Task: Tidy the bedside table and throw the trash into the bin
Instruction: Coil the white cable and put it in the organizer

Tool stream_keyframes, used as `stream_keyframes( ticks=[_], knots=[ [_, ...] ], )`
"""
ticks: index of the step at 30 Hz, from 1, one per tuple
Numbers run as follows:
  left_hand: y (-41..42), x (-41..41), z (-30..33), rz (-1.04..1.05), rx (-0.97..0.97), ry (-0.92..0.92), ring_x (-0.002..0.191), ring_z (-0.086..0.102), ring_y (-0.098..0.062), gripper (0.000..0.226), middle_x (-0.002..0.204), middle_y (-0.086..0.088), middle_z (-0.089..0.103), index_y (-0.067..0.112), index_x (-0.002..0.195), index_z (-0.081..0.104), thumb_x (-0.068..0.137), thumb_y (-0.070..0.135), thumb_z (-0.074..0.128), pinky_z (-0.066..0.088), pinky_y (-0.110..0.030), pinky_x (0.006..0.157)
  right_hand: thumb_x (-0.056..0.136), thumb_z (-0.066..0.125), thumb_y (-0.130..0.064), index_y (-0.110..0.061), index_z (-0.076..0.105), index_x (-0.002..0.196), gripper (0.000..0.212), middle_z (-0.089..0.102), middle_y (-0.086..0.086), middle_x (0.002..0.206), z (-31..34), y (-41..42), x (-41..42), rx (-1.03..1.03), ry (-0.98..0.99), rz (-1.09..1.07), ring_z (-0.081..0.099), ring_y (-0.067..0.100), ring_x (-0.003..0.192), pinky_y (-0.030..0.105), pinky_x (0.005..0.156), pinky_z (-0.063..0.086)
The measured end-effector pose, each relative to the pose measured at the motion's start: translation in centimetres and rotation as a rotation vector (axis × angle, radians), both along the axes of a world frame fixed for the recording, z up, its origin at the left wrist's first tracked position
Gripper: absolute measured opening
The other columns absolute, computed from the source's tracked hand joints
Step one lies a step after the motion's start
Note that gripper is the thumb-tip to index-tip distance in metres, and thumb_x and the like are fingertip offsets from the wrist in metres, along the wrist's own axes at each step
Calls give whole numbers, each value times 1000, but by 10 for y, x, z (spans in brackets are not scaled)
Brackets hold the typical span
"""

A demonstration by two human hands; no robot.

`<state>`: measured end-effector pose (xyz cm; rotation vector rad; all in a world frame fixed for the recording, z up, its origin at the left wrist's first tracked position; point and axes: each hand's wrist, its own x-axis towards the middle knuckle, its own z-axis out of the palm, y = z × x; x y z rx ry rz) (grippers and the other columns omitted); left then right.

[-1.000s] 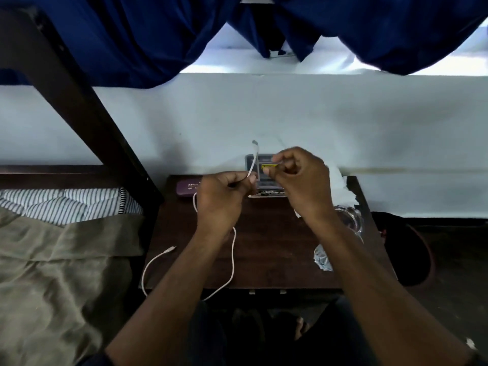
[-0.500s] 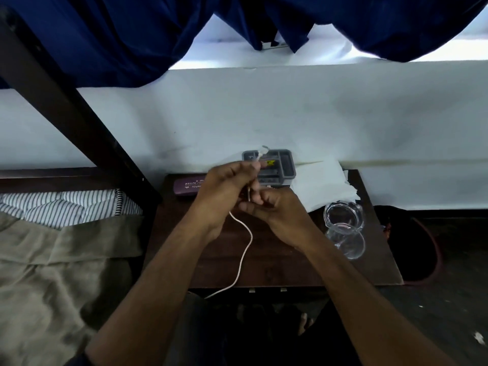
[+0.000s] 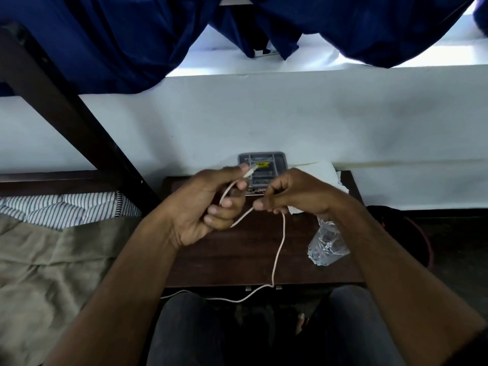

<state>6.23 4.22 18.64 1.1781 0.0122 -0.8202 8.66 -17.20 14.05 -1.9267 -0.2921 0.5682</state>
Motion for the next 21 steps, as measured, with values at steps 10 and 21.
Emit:
stream_keyframes(
  ticks=[10, 21],
  knots=[
    [-38, -22, -46, 407, 386, -172, 42, 37, -9, 40, 54, 0, 55, 9, 88, 70, 105, 36, 44, 35, -26, 46, 94, 68, -25, 7, 72, 86, 33, 57, -2, 53, 23, 26, 5, 136, 50, -217, 47, 14, 41, 28, 43, 47],
    [-36, 15, -37, 503, -185, 103, 46, 44, -15, 38, 68, -1, 54, 10, 105, 62, 106, 38, 37, 42, -23, 40, 94, 64, -10, 8, 70, 109, 24, 68, 17, 69, -9, 30, -41, 601, 248, -281, 66, 28, 55, 37, 55, 60]
  ],
)
